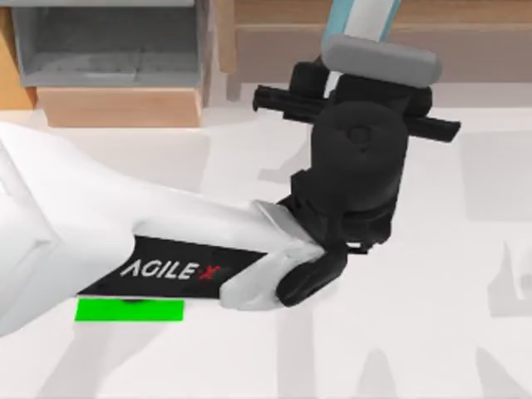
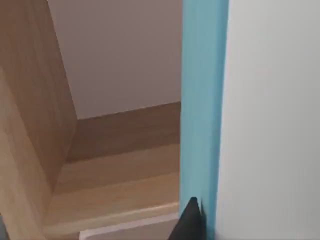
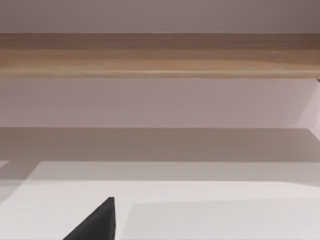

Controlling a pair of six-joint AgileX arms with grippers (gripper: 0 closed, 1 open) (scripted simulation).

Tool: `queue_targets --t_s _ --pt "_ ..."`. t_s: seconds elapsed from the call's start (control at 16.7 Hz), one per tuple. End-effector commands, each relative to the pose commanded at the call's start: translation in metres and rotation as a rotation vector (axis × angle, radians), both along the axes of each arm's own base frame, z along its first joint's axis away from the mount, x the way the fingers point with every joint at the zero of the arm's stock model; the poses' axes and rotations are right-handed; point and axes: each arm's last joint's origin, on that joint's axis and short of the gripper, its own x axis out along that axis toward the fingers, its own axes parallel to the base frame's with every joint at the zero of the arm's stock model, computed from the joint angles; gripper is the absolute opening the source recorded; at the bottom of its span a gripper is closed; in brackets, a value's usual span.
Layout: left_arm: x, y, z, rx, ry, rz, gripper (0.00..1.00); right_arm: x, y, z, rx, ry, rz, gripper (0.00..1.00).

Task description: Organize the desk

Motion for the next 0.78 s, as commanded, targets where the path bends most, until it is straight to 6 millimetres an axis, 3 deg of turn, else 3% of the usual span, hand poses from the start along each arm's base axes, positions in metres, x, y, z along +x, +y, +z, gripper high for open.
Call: queue_targets --t_s 0.18,0.3,0.48,0.78 --pt "-0.026 0.042 -0.018 0.214 0.001 -0.017 0.0 0.0 0.0 0.0 0.0 0.0 0.0 1.0" --pt "-0.029 0.076 -0.031 0.394 0.011 -0.005 0.0 0.0 0.0 0.0 0.0 0.0 0.0 1.0" --pt "-0.019 0.127 -0.05 0.691 0.048 0.023 0.0 0.0 0.0 0.0 0.0 0.0 0.0 1.0" --pt "0.02 0.204 -0.063 1.143 0.132 0.018 0.0 0.0 0.0 0.0 0.0 0.0 0.0 1.0"
